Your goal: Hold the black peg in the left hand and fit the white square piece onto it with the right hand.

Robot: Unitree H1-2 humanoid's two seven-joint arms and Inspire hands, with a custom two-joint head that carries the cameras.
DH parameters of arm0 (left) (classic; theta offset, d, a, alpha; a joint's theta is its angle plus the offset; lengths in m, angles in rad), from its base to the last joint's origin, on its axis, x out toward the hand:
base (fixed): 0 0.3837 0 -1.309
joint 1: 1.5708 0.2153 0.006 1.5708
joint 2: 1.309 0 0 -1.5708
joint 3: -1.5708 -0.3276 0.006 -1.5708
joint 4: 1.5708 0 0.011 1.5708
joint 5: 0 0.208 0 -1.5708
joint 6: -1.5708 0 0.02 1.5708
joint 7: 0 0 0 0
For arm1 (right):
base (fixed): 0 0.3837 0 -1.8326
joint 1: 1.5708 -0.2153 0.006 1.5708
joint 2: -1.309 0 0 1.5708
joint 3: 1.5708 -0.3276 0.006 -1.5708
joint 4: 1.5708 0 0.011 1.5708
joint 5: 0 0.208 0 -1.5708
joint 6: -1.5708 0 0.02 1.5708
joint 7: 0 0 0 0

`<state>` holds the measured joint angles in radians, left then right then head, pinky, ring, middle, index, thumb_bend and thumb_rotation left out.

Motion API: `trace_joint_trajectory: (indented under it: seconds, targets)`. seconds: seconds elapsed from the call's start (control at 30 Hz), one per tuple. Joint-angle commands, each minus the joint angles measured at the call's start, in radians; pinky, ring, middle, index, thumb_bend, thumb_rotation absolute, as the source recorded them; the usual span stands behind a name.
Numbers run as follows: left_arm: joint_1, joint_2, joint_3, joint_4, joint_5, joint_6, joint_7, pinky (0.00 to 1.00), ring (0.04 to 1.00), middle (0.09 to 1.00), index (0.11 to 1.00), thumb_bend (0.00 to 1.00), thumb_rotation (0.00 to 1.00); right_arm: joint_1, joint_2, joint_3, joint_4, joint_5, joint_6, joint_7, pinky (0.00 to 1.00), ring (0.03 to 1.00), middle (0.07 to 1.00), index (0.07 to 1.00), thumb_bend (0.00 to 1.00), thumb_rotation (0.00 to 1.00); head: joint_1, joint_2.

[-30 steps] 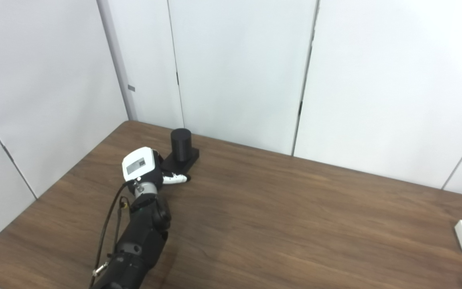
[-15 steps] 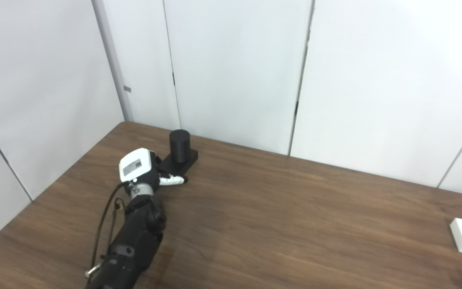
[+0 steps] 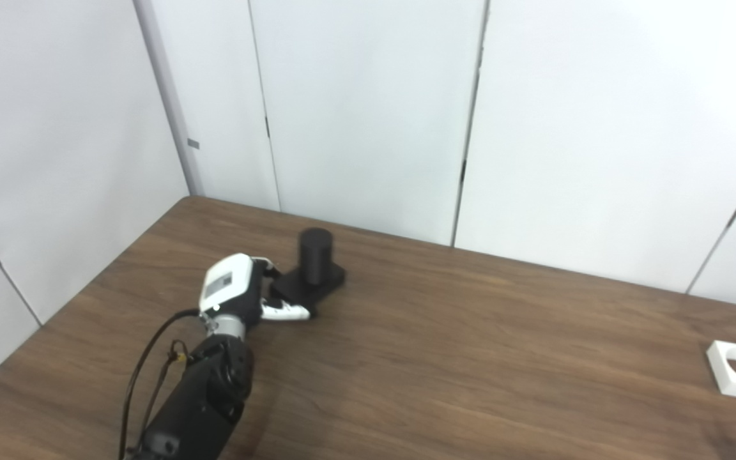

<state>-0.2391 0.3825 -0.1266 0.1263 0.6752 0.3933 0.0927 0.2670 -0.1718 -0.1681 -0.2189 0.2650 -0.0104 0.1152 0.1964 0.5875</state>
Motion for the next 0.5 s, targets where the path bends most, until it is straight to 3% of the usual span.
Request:
trace_joint_trajectory:
  seconds: [0.0, 0.3, 0.47]
  targets:
    - [0.019, -0.007, -0.027, -0.072, -0.012, -0.041, -0.028, 0.75, 0.801, 0.741, 0.486, 0.51, 0.05, 0.016, 0.007, 0.011, -0.019, -0.007, 0.015, 0.002, 1.00, 1.000, 0.950, 1.000, 0.71, 0.98, -0.012, 0.007]
    - [0.130, -0.009, -0.131, -0.288, -0.028, -0.056, -0.189, 0.83, 0.860, 0.785, 0.489, 0.51, 0.05, 0.025, 0.029, 0.032, -0.081, -0.014, 0.049, -0.015, 1.00, 1.000, 0.969, 1.000, 0.59, 1.00, -0.078, 0.067]
    - [0.174, -0.005, -0.186, -0.359, -0.063, -0.128, -0.264, 0.83, 0.853, 0.783, 0.490, 0.51, 0.05, 0.024, 0.042, 0.059, -0.124, -0.032, 0.087, -0.035, 1.00, 1.000, 0.963, 1.000, 0.56, 1.00, -0.138, 0.111]
